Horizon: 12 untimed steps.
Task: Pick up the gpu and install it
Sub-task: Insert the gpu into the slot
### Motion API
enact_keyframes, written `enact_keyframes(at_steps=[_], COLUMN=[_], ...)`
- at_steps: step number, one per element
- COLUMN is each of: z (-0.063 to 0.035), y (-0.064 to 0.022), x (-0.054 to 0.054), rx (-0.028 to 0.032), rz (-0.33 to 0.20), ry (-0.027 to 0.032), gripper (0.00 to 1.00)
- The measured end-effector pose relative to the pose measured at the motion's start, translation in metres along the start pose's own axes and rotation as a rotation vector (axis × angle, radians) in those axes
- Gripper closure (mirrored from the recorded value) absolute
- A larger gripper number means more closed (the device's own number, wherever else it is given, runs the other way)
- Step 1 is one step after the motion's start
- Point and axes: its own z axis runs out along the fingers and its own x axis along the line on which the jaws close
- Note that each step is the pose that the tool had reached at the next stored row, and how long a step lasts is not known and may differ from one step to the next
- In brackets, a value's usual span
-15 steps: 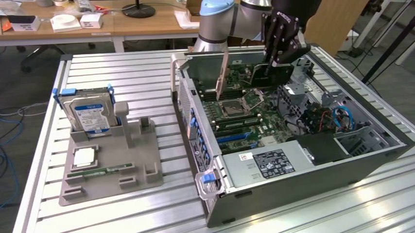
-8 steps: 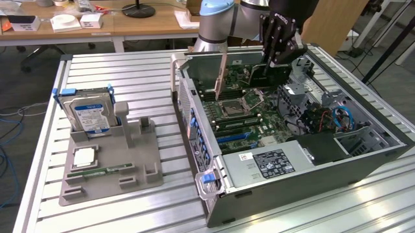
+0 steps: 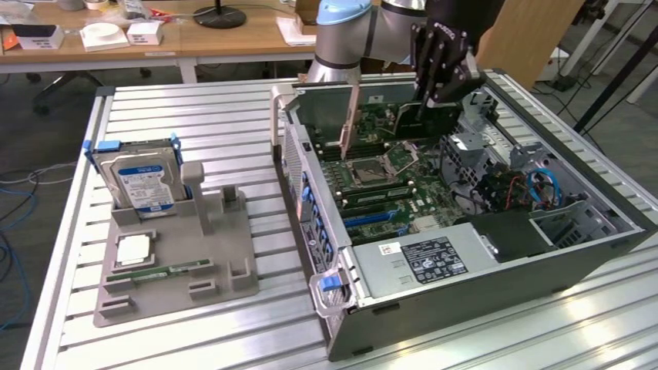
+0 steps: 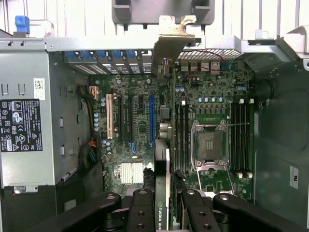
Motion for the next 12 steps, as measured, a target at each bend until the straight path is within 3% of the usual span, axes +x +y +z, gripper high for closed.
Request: enact_keyframes(at_steps=[12], z=[0.0026], y=[0.0000], x=[-0.0011], rx=[0.0001], rz=[-0.003], ry=[0.0001], gripper=[0.74])
